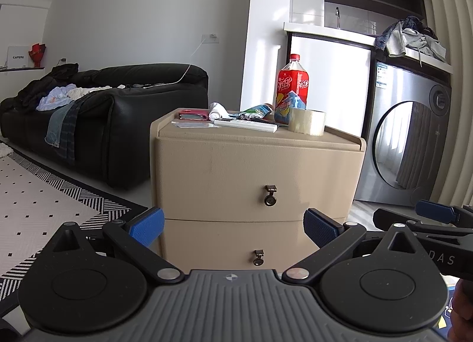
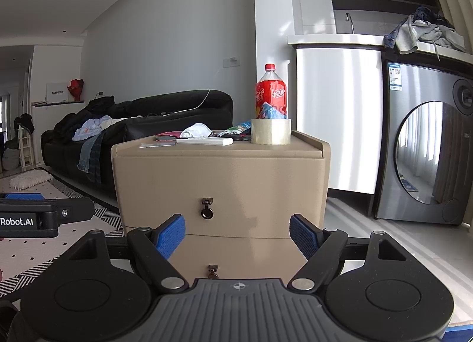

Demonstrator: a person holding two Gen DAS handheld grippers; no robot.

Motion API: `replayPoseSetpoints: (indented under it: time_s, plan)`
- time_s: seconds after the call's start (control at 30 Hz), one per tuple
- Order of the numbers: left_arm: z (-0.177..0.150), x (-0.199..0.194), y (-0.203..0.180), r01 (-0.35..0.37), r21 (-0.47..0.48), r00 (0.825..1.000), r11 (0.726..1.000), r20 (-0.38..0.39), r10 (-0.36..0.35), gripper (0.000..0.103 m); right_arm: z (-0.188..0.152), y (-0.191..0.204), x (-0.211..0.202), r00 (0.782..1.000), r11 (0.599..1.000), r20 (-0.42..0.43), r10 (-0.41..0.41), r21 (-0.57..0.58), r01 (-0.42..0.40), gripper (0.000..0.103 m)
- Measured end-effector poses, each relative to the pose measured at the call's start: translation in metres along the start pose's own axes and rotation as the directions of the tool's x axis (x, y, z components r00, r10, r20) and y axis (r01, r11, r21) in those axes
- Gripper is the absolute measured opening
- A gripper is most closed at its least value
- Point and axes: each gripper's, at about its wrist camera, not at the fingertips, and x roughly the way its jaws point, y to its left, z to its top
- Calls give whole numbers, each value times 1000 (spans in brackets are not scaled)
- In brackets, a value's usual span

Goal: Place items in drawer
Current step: 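Move the right gripper toward the upper drawer handle of the beige nightstand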

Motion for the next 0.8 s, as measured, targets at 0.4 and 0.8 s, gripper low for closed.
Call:
replayPoseSetpoints:
  time_s: [0.4,0.8]
  plan:
    - [-1,-2,3,-9,12,1000,1000,-5,9,103,-5,3,12,1000,1000,-8,6,-15,-7,81]
    - [-3,-5,17,-34,-1,999,999,1,34,103,-6,21,39,1000,999,-16,22,-46,-23,81]
